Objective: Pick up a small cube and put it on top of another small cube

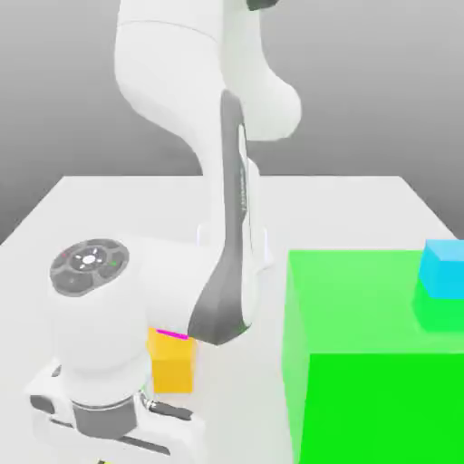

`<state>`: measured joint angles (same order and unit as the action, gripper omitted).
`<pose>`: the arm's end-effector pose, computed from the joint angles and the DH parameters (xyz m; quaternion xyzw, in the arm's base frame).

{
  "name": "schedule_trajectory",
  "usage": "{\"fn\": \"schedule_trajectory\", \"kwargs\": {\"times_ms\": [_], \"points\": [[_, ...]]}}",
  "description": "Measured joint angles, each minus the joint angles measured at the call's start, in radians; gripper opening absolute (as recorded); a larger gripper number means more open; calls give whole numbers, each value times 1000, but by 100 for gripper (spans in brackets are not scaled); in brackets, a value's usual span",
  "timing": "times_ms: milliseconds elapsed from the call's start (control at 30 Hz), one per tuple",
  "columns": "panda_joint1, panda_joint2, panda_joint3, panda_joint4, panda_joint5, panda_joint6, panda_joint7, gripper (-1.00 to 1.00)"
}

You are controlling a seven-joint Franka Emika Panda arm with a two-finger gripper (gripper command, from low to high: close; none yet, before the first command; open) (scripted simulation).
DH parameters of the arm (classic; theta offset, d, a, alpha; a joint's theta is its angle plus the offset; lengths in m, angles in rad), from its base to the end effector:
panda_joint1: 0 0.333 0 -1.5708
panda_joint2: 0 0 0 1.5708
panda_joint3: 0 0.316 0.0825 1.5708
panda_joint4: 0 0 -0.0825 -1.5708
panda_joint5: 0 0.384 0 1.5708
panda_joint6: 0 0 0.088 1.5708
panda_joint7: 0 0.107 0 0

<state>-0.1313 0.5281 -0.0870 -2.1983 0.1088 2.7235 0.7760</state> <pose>0.5345 -0.1247 0.1402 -0.8572 0.5150 -0.0004 0.0003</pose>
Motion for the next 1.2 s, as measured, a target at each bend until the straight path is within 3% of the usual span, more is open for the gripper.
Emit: {"fn": "schedule_trajectory", "kwargs": {"times_ms": [233, 667, 1067, 1200], "points": [[15, -148, -21, -44, -21, -105, 23, -100], [11, -619, -39, -384, -69, -232, 215, -100], [-76, -1053, 22, -705, -141, -344, 417, -100], [-88, -1000, 29, -760, -147, -237, 437, -100]]}}
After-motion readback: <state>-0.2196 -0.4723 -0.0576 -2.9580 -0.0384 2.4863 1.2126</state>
